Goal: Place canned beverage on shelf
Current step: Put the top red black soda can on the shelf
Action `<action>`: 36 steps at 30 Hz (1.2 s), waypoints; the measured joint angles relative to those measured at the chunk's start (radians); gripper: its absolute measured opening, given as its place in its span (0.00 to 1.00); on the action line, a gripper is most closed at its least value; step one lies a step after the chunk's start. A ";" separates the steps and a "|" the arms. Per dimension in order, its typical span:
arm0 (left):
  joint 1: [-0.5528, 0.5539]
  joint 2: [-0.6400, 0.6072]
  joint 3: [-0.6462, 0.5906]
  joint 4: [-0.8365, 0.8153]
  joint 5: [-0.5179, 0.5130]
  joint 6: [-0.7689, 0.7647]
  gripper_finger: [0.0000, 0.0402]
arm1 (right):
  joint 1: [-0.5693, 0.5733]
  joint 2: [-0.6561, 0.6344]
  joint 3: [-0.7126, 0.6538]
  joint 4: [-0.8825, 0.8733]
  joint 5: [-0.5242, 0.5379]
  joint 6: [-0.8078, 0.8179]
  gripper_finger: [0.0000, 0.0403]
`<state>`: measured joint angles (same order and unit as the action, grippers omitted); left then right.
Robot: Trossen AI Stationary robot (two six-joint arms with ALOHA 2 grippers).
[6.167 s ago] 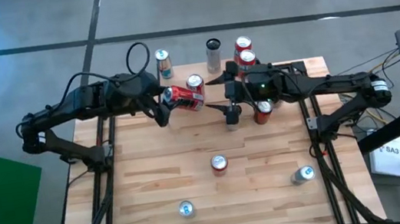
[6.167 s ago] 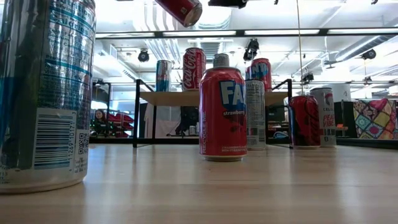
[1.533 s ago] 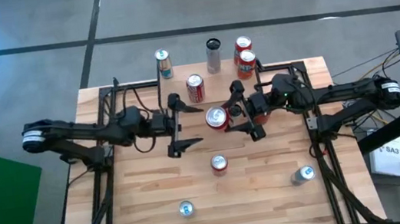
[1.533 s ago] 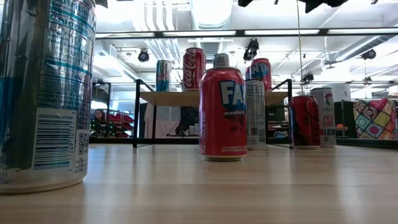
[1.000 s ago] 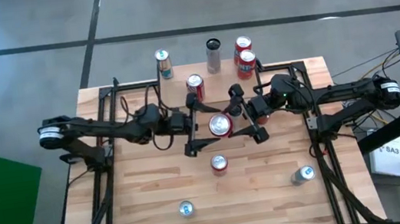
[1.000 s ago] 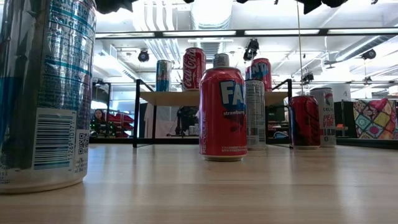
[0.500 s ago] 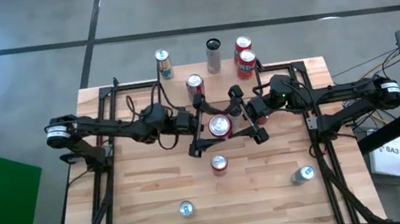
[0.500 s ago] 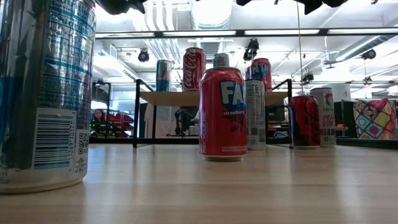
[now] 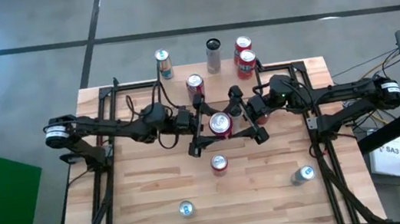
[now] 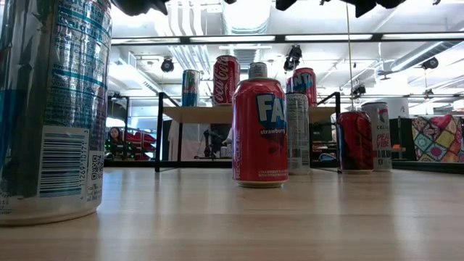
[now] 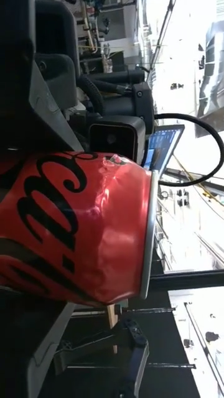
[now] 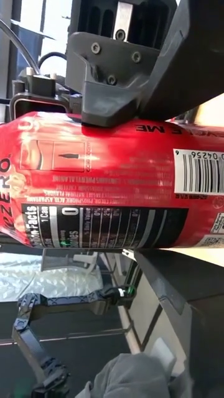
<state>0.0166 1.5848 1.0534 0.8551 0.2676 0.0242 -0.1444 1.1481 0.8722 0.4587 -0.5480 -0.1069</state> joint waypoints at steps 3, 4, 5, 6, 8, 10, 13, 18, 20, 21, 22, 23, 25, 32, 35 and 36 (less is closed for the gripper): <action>0.000 -0.007 -0.001 -0.011 -0.024 -0.010 0.72 | 0.000 -0.001 0.000 -0.007 0.035 0.003 0.84; 0.001 -0.009 -0.002 -0.018 -0.027 -0.010 0.72 | 0.000 -0.001 0.000 -0.011 0.043 0.004 0.84; 0.002 -0.010 -0.002 -0.022 -0.031 -0.011 0.72 | 0.000 -0.001 0.000 -0.012 0.047 0.004 0.84; 0.002 -0.010 -0.002 -0.023 -0.033 -0.011 0.72 | 0.000 -0.001 0.000 -0.013 0.047 0.004 0.84; 0.001 -0.011 -0.002 -0.023 -0.032 -0.014 0.72 | 0.000 -0.001 0.000 -0.012 0.047 0.002 0.85; 0.001 -0.012 -0.002 -0.026 -0.034 -0.019 0.72 | 0.000 -0.001 0.001 -0.014 0.047 0.002 0.84; 0.001 -0.013 -0.002 -0.025 -0.046 -0.019 0.72 | 0.000 -0.001 0.005 -0.015 0.074 0.002 0.83; 0.001 -0.013 -0.003 -0.027 -0.049 -0.012 0.72 | 0.000 -0.001 0.005 -0.022 0.076 -0.023 0.75; 0.001 -0.013 -0.003 -0.027 -0.050 -0.015 0.72 | -0.005 -0.001 0.005 -0.021 0.074 -0.024 0.72; 0.001 -0.013 -0.003 -0.027 -0.050 -0.018 0.72 | -0.008 -0.002 0.005 -0.021 0.071 -0.024 0.70; 0.001 -0.013 -0.003 -0.027 -0.050 -0.020 0.72 | -0.011 -0.003 0.005 -0.021 0.068 -0.021 0.70; 0.001 -0.013 -0.003 -0.029 -0.051 -0.023 0.72 | -0.015 -0.004 0.005 -0.020 0.066 -0.014 0.70; 0.001 -0.013 -0.003 -0.031 -0.055 -0.032 0.72 | -0.021 -0.005 0.005 -0.017 0.063 0.011 0.73; 0.002 -0.013 -0.003 -0.060 -0.117 -0.030 0.72 | -0.031 -0.008 0.006 -0.048 0.075 0.058 0.96; 0.007 -0.013 -0.003 -0.075 -0.121 -0.031 0.72 | -0.035 -0.016 0.006 -0.068 0.079 0.063 0.98; 0.008 -0.013 -0.002 -0.081 -0.121 -0.034 0.72 | -0.037 -0.020 0.006 -0.071 0.079 0.068 0.99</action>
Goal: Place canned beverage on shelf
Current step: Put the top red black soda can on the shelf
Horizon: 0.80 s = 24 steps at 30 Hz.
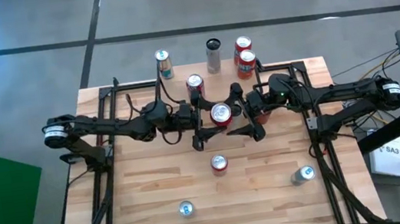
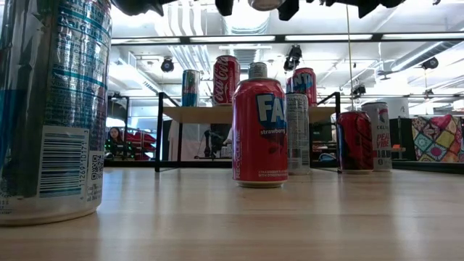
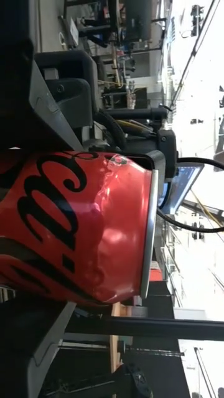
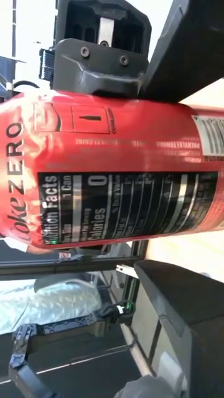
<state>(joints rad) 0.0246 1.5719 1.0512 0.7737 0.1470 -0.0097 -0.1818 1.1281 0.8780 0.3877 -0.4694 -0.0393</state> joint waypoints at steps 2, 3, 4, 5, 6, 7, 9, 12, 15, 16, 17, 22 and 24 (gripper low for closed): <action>0.003 -0.004 0.001 -0.019 -0.005 0.000 0.72 | -0.004 -0.005 0.000 -0.011 0.001 0.014 0.99; 0.004 -0.008 0.001 -0.033 -0.009 -0.001 0.72 | -0.008 -0.008 0.000 -0.014 0.001 0.021 0.99; 0.004 -0.013 0.001 -0.048 -0.010 -0.002 0.72 | -0.011 -0.009 0.001 -0.024 0.006 0.022 0.99; 0.005 -0.017 0.000 -0.063 -0.014 -0.003 0.72 | -0.014 -0.013 0.009 -0.051 0.024 0.022 0.99; 0.004 -0.025 0.000 -0.071 -0.022 -0.003 0.72 | -0.015 -0.015 0.019 -0.073 0.048 0.021 0.99; 0.003 -0.034 -0.001 -0.087 -0.039 -0.013 0.72 | -0.017 -0.016 0.036 -0.094 0.070 0.004 0.99; 0.005 -0.050 -0.001 -0.106 -0.052 -0.009 0.72 | -0.016 -0.017 0.064 -0.148 0.124 -0.007 0.99; 0.008 -0.068 -0.003 -0.145 -0.067 -0.006 0.72 | -0.016 -0.016 0.093 -0.221 0.144 -0.008 0.99; 0.011 -0.091 -0.003 -0.182 -0.069 -0.003 0.72 | -0.016 -0.015 0.116 -0.256 0.162 -0.005 0.99; 0.011 -0.101 -0.003 -0.198 -0.071 -0.001 0.72 | -0.016 -0.015 0.124 -0.267 0.164 -0.004 0.99; 0.011 -0.111 -0.003 -0.216 -0.072 0.005 0.72 | -0.016 -0.015 0.132 -0.277 0.165 -0.002 0.99; 0.011 -0.169 -0.003 -0.314 -0.079 0.038 0.72 | -0.018 -0.015 0.169 -0.335 0.197 -0.006 0.99; 0.011 -0.197 -0.003 -0.358 -0.080 0.054 0.72 | -0.018 -0.015 0.183 -0.358 0.240 -0.009 0.99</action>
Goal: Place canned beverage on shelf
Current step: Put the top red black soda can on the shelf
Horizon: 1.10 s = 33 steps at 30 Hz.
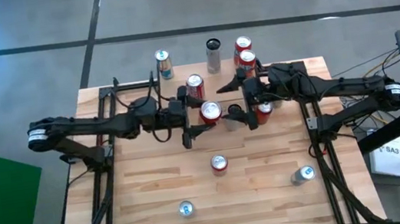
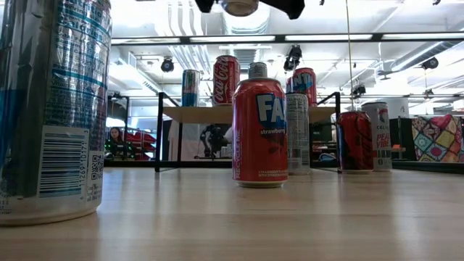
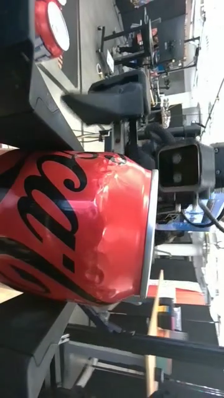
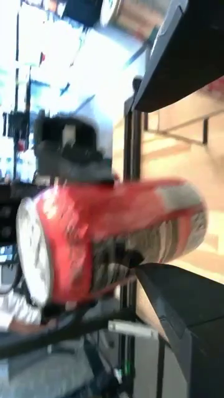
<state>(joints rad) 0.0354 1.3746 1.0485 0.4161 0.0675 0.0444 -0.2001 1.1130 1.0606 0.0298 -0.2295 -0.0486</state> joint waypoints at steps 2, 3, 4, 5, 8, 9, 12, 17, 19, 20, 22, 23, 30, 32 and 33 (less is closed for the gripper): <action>-0.002 -0.028 0.000 -0.049 -0.018 0.013 0.72 | -0.001 0.000 0.012 -0.021 0.038 -0.009 0.99; -0.002 -0.039 0.000 -0.069 -0.025 0.018 0.72 | -0.003 0.001 0.017 -0.028 0.056 -0.014 0.99; -0.002 -0.050 -0.004 -0.080 -0.025 0.020 0.72 | -0.002 0.001 0.019 -0.029 0.068 -0.015 0.99; -0.002 -0.062 -0.012 -0.086 -0.027 0.023 0.72 | -0.002 0.001 0.020 -0.029 0.076 -0.018 0.99; -0.003 -0.096 -0.045 -0.073 -0.035 0.024 0.72 | 0.000 0.002 0.027 -0.032 0.084 -0.021 0.99; -0.002 -0.108 -0.059 -0.067 -0.040 0.025 0.72 | 0.000 0.002 0.029 -0.027 0.084 -0.021 0.99; -0.009 -0.133 -0.093 -0.056 -0.081 0.026 0.72 | 0.000 0.002 0.028 0.017 0.083 -0.022 0.99; -0.021 -0.136 -0.152 0.033 -0.094 0.044 0.72 | 0.001 0.018 0.026 0.093 0.075 -0.018 0.99; -0.024 -0.127 -0.166 0.073 -0.094 0.047 0.72 | 0.001 0.037 0.026 0.119 0.073 -0.018 0.99; -0.024 -0.121 -0.172 0.090 -0.092 0.048 0.72 | 0.003 0.049 0.026 0.134 0.070 -0.019 0.99; -0.024 -0.109 -0.186 0.126 -0.093 0.049 0.72 | 0.007 0.073 0.029 0.157 0.066 -0.020 0.99; -0.024 -0.104 -0.194 0.140 -0.098 0.050 0.72 | 0.009 0.087 0.029 0.184 0.065 -0.020 0.99; -0.025 -0.093 -0.218 0.170 -0.133 0.060 0.72 | 0.012 0.137 0.030 0.305 -0.013 0.003 0.99; -0.025 -0.095 -0.223 0.185 -0.148 0.060 0.72 | 0.011 0.145 0.030 0.328 -0.014 0.004 0.99; -0.024 -0.097 -0.225 0.187 -0.149 0.059 0.72 | 0.011 0.145 0.030 0.331 -0.009 0.004 0.99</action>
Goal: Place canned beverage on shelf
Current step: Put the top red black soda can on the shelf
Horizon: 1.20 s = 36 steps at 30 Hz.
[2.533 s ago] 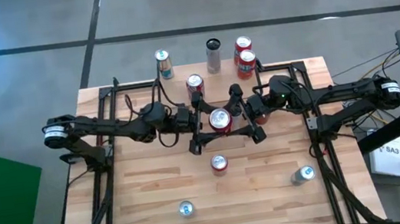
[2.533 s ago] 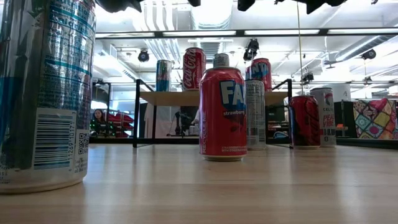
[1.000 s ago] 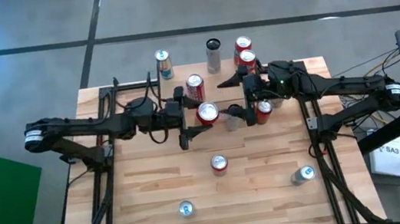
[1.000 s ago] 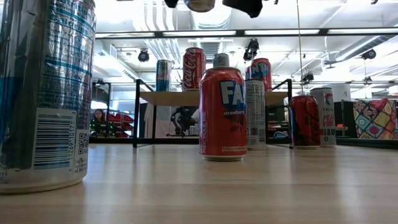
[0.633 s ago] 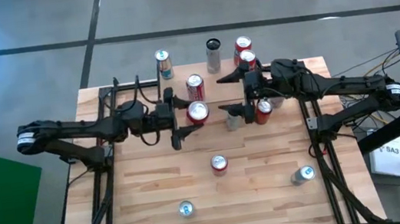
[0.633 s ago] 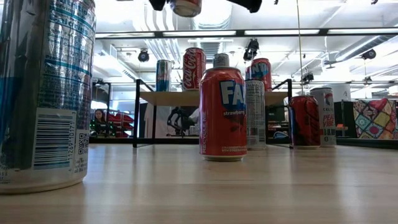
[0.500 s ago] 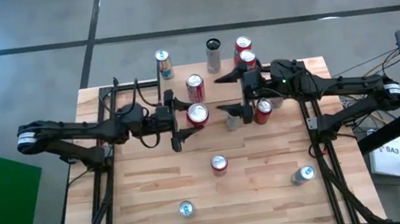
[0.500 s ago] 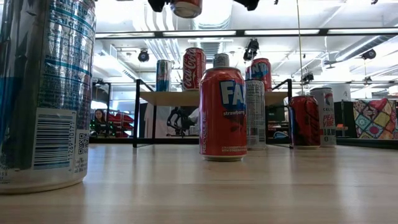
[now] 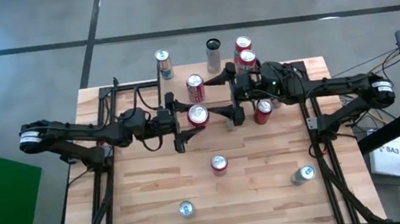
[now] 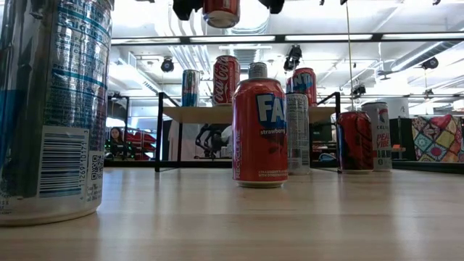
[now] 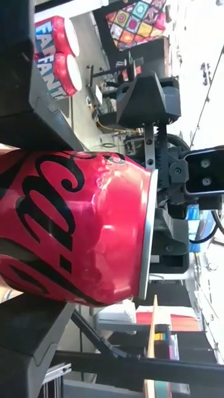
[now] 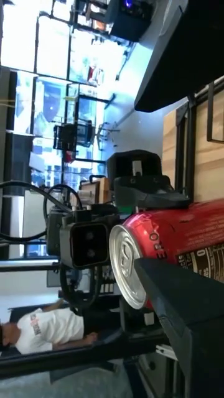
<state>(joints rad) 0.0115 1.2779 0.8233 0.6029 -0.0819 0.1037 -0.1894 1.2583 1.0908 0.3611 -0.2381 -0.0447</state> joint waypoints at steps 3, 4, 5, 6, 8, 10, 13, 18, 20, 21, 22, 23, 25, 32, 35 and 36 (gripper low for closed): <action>0.000 0.000 -0.001 0.001 -0.005 0.000 0.72 | 0.000 0.001 0.000 -0.001 -0.001 0.000 0.99; 0.000 0.000 -0.001 0.001 -0.006 0.000 0.72 | 0.000 0.000 0.000 0.001 -0.001 0.000 0.99; 0.000 0.000 -0.001 0.003 -0.006 0.000 0.72 | 0.000 0.000 0.000 0.002 -0.001 0.000 0.99; 0.000 0.000 -0.001 0.004 -0.007 0.000 0.72 | 0.000 0.000 0.000 0.005 -0.001 0.000 0.99; 0.000 0.000 -0.001 0.005 -0.008 0.001 0.72 | 0.000 -0.001 0.000 0.015 -0.001 0.000 0.99; 0.000 0.000 -0.005 0.005 -0.014 0.004 0.72 | 0.001 -0.004 0.000 0.021 -0.006 0.000 0.99; 0.002 0.001 -0.024 -0.008 -0.033 0.004 0.72 | 0.003 -0.005 0.008 0.021 -0.015 0.000 0.99; 0.000 -0.022 -0.051 0.016 -0.047 -0.016 0.72 | 0.002 -0.005 0.032 -0.002 -0.010 -0.008 0.99; 0.000 -0.027 -0.059 0.015 -0.052 -0.016 0.72 | 0.002 -0.005 0.036 -0.005 -0.011 -0.009 0.99; 0.000 -0.028 -0.062 0.014 -0.053 -0.015 0.72 | 0.003 -0.004 0.036 -0.005 -0.012 -0.009 0.99; -0.001 -0.029 -0.063 0.016 -0.055 -0.011 0.72 | 0.005 0.001 0.036 -0.002 -0.013 -0.009 0.99; -0.001 -0.029 -0.063 0.028 -0.056 -0.008 0.72 | 0.005 0.003 0.036 -0.002 -0.019 -0.008 0.99; -0.001 -0.031 -0.063 0.050 -0.056 0.000 0.72 | 0.006 0.019 0.036 0.003 -0.025 -0.008 0.99; -0.002 -0.020 -0.063 0.087 -0.083 0.015 0.72 | 0.021 0.090 0.066 0.021 -0.031 -0.005 0.99; -0.001 -0.020 -0.063 0.091 -0.095 0.016 0.72 | 0.022 0.121 0.091 0.017 -0.030 -0.004 0.99; -0.001 -0.020 -0.063 0.089 -0.096 0.017 0.72 | 0.022 0.132 0.099 0.011 -0.031 -0.004 0.99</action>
<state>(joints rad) 0.0109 1.2583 0.7601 0.6922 -0.1783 0.1209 -0.1673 1.3899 1.1901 0.3725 -0.2687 -0.0490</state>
